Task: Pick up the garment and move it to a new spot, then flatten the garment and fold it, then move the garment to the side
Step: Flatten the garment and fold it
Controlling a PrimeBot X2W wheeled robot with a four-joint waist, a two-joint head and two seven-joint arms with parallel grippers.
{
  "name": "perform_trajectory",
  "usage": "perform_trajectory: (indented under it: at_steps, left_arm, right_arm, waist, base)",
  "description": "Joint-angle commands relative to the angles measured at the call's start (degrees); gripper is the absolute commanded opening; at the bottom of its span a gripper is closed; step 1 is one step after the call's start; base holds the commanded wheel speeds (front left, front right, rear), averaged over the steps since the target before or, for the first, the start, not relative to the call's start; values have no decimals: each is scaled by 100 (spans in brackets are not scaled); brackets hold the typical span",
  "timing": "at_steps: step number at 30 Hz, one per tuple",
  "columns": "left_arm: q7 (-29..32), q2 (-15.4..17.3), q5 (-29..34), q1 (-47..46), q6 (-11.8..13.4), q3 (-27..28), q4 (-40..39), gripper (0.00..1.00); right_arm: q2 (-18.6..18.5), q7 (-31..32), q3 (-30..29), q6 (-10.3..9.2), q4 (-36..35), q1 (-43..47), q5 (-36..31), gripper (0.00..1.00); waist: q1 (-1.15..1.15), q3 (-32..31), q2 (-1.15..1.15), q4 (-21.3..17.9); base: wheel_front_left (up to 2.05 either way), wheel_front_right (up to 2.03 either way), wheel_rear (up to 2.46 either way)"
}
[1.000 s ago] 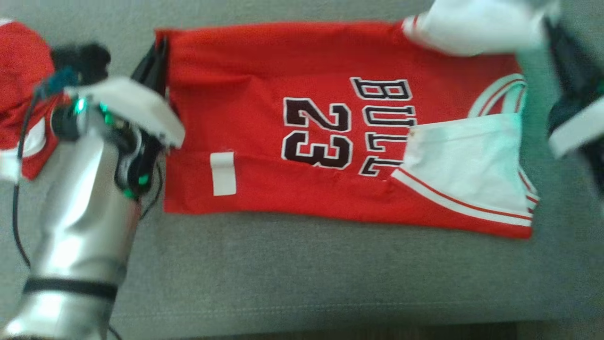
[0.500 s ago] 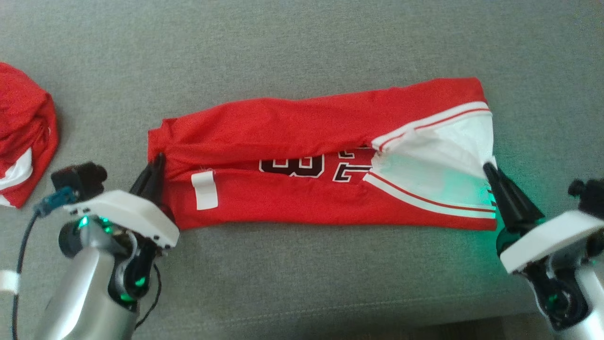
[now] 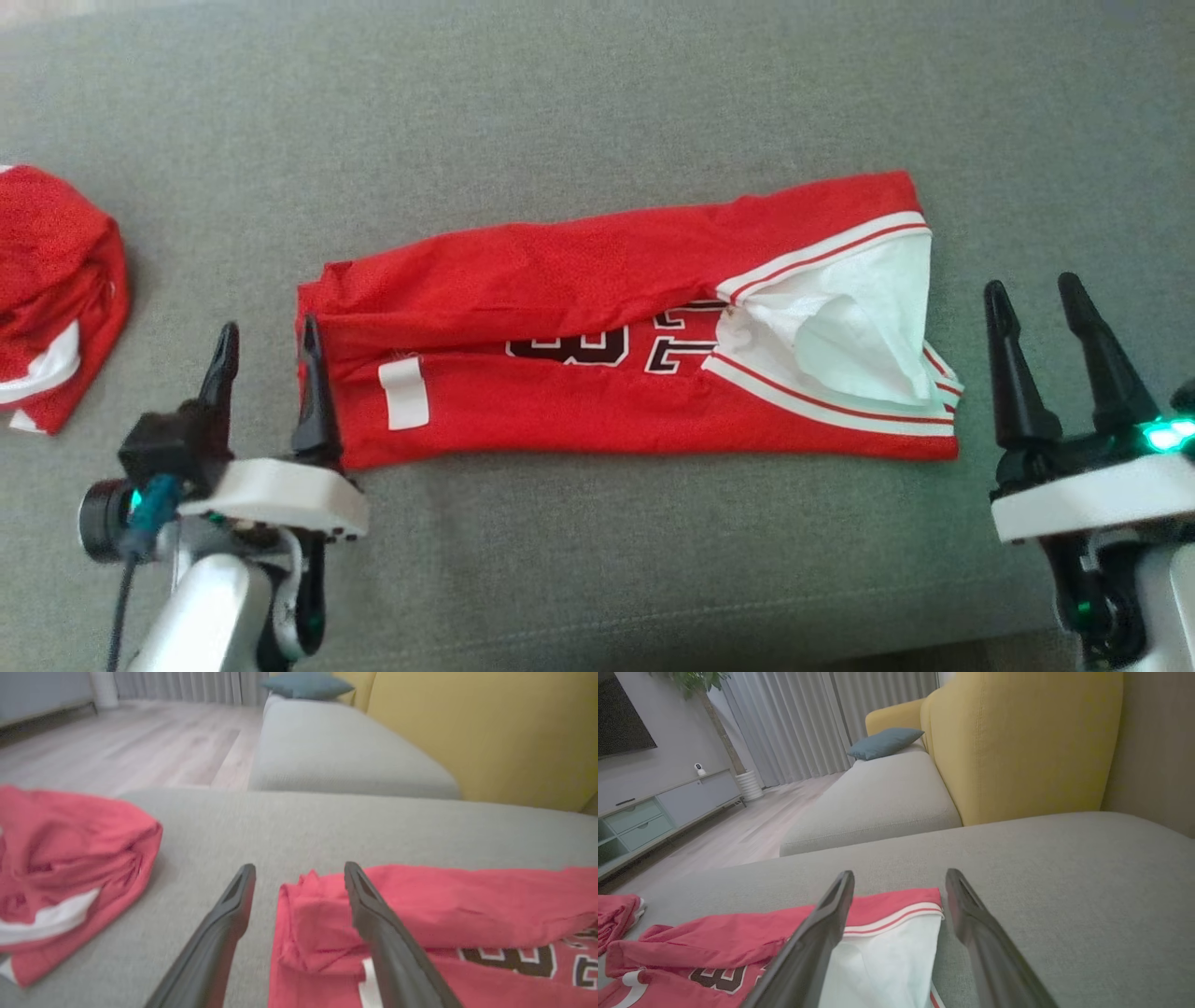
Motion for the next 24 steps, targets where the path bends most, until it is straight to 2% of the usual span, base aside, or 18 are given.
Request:
perform_trajectory:
  at_steps: [1,6,11,24]
  left_arm:
    - [-77,119,114,-117,67,179,-276,100]
    - [-139,141,572,95,311,-51,-893,100]
    - [-33,176,733,274,476,-147,-1240,100]
    - [54,200,747,311,537,-213,-1398,100]
  right_arm:
    - [-36,-10,54,-4,-274,9,-98,100]
    - [103,168,35,-4,-747,163,-458,100]
    - [200,288,41,-4,-955,300,-573,100]
    - [257,391,12,-4,-952,325,-546,100]
  waist:
    - [0,-56,-1,17]
    - [0,-194,-1,35]
    - [0,-221,-1,37]
    - [0,-169,-1,51]
  base:
    - [0,0,0]
    - [0,0,0]
    - [0,0,0]
    - [0,0,0]
